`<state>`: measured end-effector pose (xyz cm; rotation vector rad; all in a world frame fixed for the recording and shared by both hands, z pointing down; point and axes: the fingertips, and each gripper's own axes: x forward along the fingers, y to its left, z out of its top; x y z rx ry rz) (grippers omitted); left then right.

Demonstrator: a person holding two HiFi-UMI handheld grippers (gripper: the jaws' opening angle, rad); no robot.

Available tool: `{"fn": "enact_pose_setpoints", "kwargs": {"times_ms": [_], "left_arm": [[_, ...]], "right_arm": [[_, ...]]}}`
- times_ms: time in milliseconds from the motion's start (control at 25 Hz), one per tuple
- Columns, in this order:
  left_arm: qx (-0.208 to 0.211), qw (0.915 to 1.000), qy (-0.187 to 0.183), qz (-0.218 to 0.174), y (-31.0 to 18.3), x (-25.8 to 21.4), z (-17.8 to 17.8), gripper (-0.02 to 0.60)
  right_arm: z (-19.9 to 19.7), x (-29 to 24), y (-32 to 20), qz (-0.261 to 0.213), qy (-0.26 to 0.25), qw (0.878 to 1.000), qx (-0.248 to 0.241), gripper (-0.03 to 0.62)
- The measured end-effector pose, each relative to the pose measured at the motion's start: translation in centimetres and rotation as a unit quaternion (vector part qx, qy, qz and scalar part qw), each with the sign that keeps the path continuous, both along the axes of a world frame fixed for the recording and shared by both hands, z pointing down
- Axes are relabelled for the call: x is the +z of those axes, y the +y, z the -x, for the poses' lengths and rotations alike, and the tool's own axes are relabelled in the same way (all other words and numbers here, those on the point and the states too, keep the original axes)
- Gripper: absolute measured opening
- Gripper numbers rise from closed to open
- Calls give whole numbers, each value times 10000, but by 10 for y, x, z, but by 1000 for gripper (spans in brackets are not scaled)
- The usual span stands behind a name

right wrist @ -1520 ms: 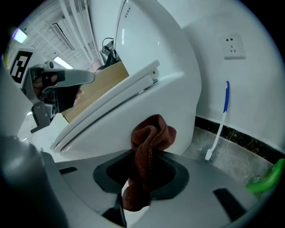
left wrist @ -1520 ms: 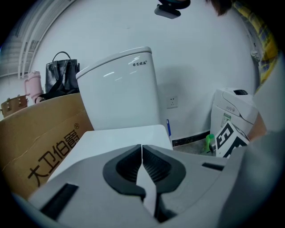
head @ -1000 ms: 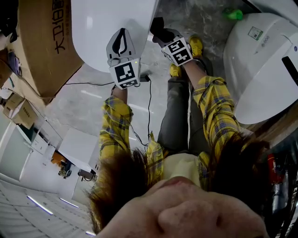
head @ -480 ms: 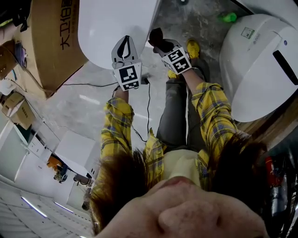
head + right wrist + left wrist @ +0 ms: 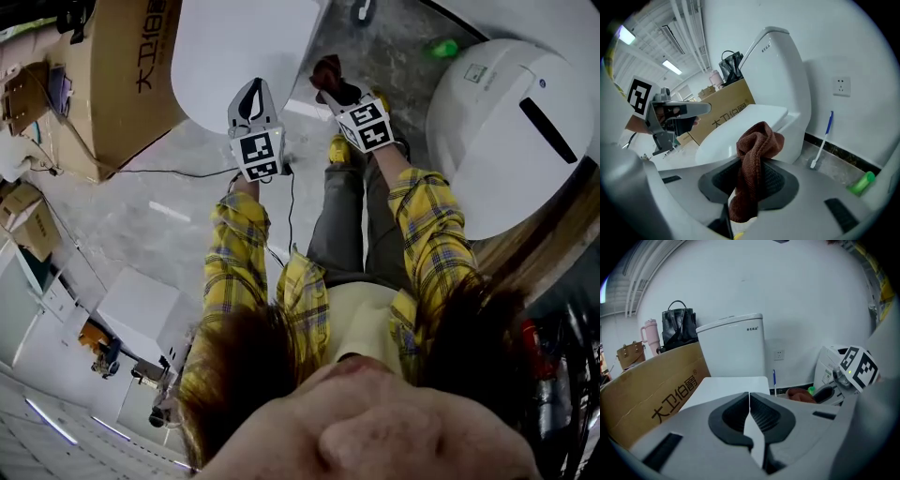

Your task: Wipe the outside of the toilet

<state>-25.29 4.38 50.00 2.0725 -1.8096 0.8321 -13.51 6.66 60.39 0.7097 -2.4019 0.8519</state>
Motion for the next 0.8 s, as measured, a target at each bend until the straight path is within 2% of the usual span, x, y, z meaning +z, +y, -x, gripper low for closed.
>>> {"fn": "enact_pose_setpoints", "kwargs": {"times_ms": [560, 800], "left_arm": [[-389, 9966, 729, -69, 21, -81, -21, 8], [-491, 9949, 853, -212, 30, -110, -28, 8]], "right_arm": [[-19, -130, -26, -718, -117, 9973, 65, 121], [-27, -183, -34, -1011, -210, 9946, 131, 121]]}}
